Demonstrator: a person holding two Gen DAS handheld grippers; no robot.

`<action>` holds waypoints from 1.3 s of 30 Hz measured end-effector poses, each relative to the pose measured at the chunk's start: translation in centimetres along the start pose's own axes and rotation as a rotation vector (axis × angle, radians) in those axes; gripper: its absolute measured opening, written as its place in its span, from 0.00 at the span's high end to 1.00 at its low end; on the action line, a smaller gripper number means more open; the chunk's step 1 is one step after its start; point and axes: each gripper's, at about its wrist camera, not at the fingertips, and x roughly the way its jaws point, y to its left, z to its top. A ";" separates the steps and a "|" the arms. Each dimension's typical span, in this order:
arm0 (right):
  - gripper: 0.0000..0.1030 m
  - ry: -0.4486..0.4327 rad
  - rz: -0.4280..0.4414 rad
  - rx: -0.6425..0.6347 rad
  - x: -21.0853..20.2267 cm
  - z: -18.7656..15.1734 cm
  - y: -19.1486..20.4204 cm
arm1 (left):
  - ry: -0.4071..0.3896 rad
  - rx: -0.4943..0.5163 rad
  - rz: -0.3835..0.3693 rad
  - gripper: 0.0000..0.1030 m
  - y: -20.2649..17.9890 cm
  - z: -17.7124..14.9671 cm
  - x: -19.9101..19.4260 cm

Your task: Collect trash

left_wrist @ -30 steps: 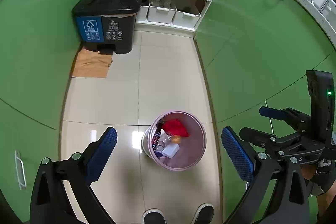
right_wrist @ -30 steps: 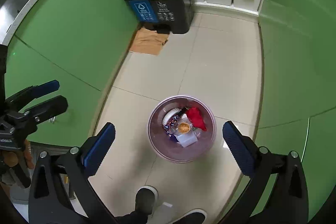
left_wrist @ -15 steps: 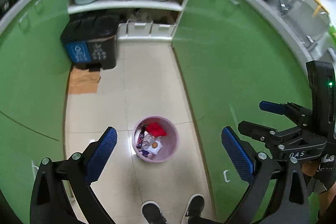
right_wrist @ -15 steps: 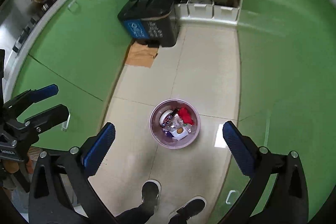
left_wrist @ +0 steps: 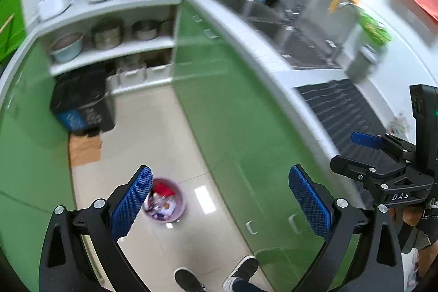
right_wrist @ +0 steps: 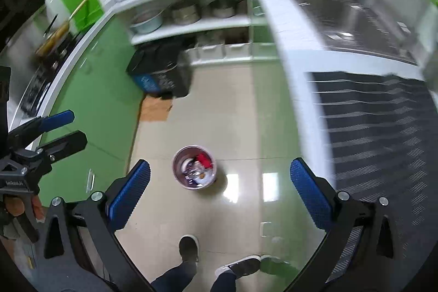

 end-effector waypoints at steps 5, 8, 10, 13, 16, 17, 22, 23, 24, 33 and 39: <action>0.03 -0.037 -0.059 0.069 -5.3 -2.0 -5.8 | -0.008 0.081 -0.055 0.07 -6.4 1.6 -0.5; 0.03 -0.061 -0.092 0.108 -8.1 -3.4 -9.1 | -0.002 0.126 -0.089 0.06 -10.0 2.1 -0.4; 0.03 -0.075 -0.113 0.131 -9.7 -4.4 -11.0 | 0.003 0.164 -0.104 0.06 -12.3 2.3 -0.2; 0.03 -0.088 -0.136 0.165 -11.4 -5.6 -13.3 | 0.017 0.217 -0.130 0.06 -15.2 2.7 0.5; 0.03 -0.103 -0.152 0.207 -12.7 -6.6 -15.2 | 0.045 0.277 -0.155 0.06 -18.1 3.2 1.6; 0.03 -0.112 -0.159 0.221 -13.2 -7.0 -15.8 | 0.049 0.296 -0.164 0.06 -18.8 3.4 1.9; 0.03 -0.152 -0.194 0.280 -15.1 -7.8 -17.6 | 0.057 0.406 -0.211 0.06 -21.8 4.0 2.6; 0.03 -0.161 -0.202 0.296 -15.4 -7.9 -17.7 | 0.060 0.418 -0.218 0.06 -22.0 4.2 2.7; 0.03 -0.177 -0.207 0.322 -15.9 -8.1 -17.9 | 0.064 0.430 -0.222 0.06 -22.4 4.4 2.8; 0.03 -0.226 -0.253 0.406 -17.8 -8.1 -19.1 | 0.042 0.528 -0.247 0.06 -25.0 6.7 3.5; 0.03 -0.231 -0.273 0.411 -18.1 -7.8 -19.2 | 0.066 0.529 -0.269 0.06 -25.5 7.7 4.4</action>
